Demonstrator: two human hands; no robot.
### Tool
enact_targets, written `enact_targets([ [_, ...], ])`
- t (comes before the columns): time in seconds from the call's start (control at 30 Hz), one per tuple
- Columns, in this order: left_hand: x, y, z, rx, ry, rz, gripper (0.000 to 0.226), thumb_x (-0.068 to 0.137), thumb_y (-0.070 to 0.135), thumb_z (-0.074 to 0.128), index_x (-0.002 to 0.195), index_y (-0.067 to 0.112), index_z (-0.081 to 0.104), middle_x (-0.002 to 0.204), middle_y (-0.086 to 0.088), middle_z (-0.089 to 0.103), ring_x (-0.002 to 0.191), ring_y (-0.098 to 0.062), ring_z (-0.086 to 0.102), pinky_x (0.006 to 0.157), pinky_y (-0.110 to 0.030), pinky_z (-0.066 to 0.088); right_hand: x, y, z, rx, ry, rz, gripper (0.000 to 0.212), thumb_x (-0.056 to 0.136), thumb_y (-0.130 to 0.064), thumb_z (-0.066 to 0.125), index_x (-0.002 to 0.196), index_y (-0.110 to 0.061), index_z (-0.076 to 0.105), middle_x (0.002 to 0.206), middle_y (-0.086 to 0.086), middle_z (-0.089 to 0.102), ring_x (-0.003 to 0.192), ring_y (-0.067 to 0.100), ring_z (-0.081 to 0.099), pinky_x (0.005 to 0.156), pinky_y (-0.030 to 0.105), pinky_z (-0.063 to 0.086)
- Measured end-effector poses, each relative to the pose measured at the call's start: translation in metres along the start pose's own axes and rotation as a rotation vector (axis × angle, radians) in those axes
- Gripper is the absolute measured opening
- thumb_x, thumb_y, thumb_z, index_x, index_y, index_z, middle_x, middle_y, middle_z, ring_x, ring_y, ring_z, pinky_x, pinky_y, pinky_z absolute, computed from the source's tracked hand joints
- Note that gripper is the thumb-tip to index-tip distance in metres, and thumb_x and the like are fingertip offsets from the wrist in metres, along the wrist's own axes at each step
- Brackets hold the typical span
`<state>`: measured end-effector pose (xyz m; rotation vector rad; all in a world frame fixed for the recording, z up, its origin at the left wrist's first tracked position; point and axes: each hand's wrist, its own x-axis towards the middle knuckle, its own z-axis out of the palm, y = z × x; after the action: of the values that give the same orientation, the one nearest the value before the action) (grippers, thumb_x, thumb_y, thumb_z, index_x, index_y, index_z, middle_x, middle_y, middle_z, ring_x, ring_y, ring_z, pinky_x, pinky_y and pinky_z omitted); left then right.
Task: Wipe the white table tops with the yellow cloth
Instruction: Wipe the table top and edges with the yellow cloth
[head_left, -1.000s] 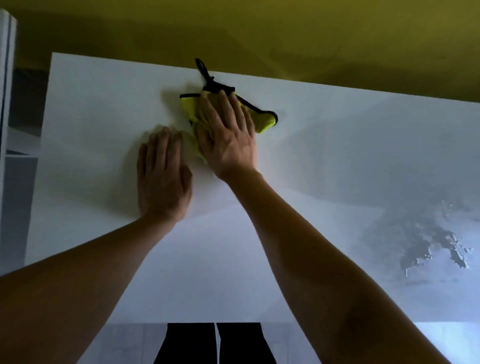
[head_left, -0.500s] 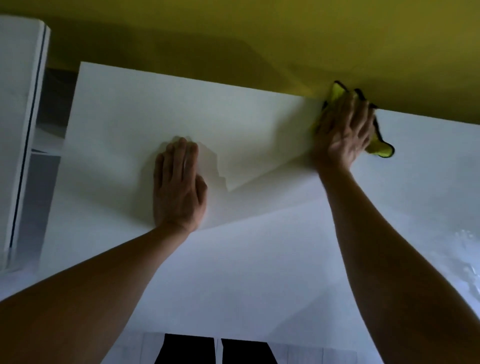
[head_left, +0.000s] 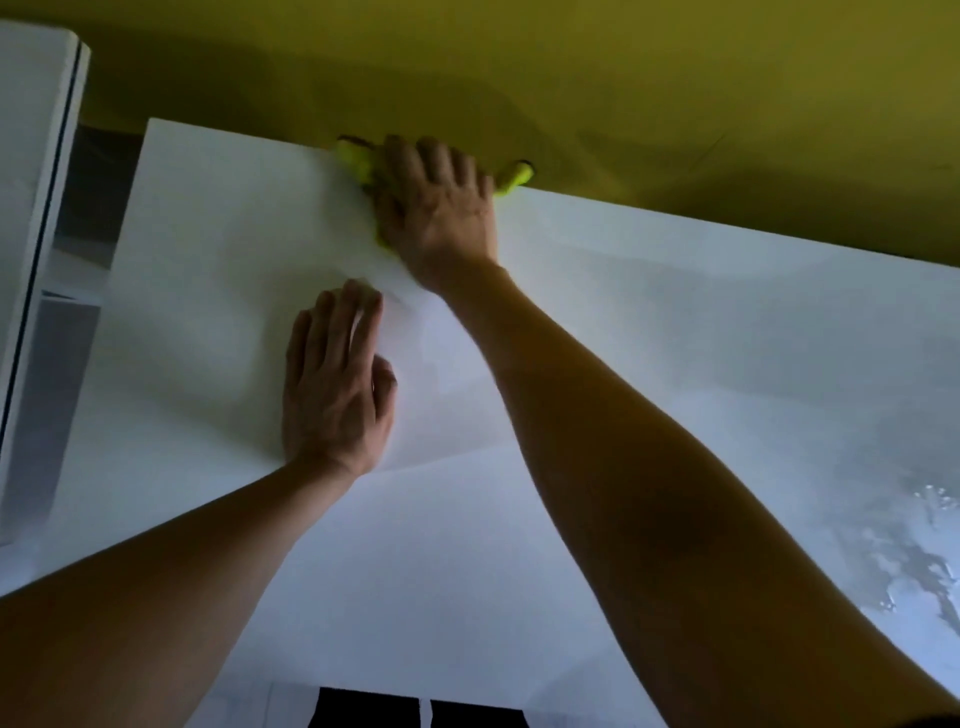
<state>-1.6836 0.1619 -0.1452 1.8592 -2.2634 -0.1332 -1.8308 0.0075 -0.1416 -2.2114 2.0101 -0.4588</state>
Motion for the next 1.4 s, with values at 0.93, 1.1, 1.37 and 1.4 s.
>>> enact_targets([
  [0.93,0.001,0.0,0.003,0.005,0.021,0.0,0.065,0.1,0.023,0.038,0.163,0.012,0.032,0.17,-0.014,0.029,0.157,-0.036,0.028,0.131,-0.046,0.014,-0.032,0.078,-0.026,-0.004,0.208,0.263,0.042,0.091,-0.049,0.05,0.117,-0.02,0.065,0.106,0.013,0.062,0.097,0.035,0.057,0.081,0.041,0.039],
  [1.1,-0.001,0.002,0.002,0.0,0.039,0.015,0.065,0.099,0.023,0.039,0.163,0.01,0.032,0.17,-0.015,0.029,0.157,-0.036,0.027,0.13,-0.048,0.017,-0.084,0.173,-0.06,-0.046,0.231,0.483,0.052,0.093,-0.046,0.044,0.134,-0.017,0.057,0.133,0.012,0.058,0.125,0.035,0.051,0.105,0.044,0.036],
  [1.37,0.001,-0.001,0.002,-0.016,0.014,0.017,0.066,0.1,0.026,0.039,0.163,0.011,0.031,0.171,-0.013,0.028,0.158,-0.034,0.024,0.13,-0.048,0.016,-0.1,0.081,-0.035,0.077,0.246,0.45,0.063,0.089,-0.041,0.05,0.147,-0.015,0.05,0.153,0.018,0.044,0.143,0.039,0.036,0.119,0.049,0.026],
  [1.4,0.0,-0.002,0.002,-0.017,0.02,0.027,0.065,0.1,0.026,0.04,0.163,0.011,0.032,0.17,-0.014,0.029,0.158,-0.034,0.025,0.13,-0.049,0.016,-0.107,0.057,-0.029,0.1,0.235,0.372,0.06,0.091,-0.04,0.052,0.146,-0.016,0.051,0.153,0.018,0.044,0.144,0.039,0.035,0.119,0.048,0.025],
])
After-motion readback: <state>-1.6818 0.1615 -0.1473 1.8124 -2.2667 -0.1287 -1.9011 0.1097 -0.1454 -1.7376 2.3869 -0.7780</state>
